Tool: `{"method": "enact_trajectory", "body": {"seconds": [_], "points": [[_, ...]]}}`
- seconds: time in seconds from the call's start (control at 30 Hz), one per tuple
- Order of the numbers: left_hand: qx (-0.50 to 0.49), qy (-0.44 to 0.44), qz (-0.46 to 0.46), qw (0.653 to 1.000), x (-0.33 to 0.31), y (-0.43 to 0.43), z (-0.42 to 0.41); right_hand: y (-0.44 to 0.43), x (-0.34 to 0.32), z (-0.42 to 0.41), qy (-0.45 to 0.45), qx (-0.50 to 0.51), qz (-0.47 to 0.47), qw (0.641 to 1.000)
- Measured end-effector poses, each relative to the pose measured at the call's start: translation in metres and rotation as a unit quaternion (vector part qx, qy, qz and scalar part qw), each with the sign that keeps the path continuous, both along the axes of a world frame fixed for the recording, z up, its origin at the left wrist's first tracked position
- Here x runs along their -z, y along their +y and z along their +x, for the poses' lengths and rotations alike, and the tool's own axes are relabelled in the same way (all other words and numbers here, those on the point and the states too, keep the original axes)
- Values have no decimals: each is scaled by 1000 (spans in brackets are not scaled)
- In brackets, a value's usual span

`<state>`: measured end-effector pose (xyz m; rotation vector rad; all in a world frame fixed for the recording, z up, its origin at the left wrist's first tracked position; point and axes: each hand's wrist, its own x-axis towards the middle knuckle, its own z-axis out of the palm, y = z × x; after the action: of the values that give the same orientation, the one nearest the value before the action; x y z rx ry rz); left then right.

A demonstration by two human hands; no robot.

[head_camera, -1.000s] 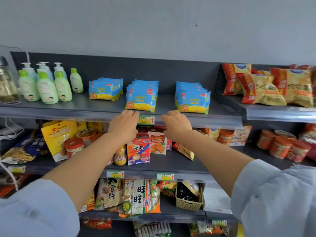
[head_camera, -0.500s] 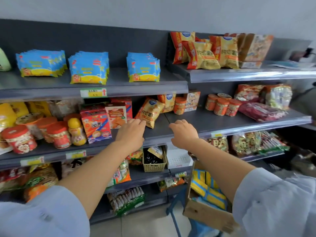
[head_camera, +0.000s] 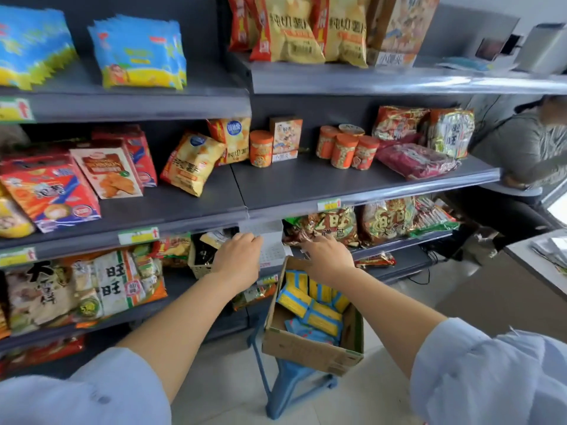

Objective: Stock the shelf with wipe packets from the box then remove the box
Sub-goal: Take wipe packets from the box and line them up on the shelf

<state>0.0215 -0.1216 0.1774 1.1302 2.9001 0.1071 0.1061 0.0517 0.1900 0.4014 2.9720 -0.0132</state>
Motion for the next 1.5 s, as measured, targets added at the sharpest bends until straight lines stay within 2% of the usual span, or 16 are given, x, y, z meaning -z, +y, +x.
{"method": "enact_trajectory", "body": {"seconds": [0.43,0.83,1.0,1.13,1.3,1.5], "points": [[54,-121,-59,989,118,104,1,91,120,13,-128,54,-64,988],[78,-240,-182,950,257,146,-6,125,264,19,-264,62,-134,953],[26,-300,-213,929,312,159,-5,132,320,21,-312,66,-179,931],[-45,-366,-239,898,351,172,-7,134,354,17,-350,60,-202,913],[-129,-429,-222,866,390,187,-9,134,382,17,-377,37,-167,910],[-178,-441,-189,859,405,188,-15,132,391,14,-389,8,-112,914]]}}
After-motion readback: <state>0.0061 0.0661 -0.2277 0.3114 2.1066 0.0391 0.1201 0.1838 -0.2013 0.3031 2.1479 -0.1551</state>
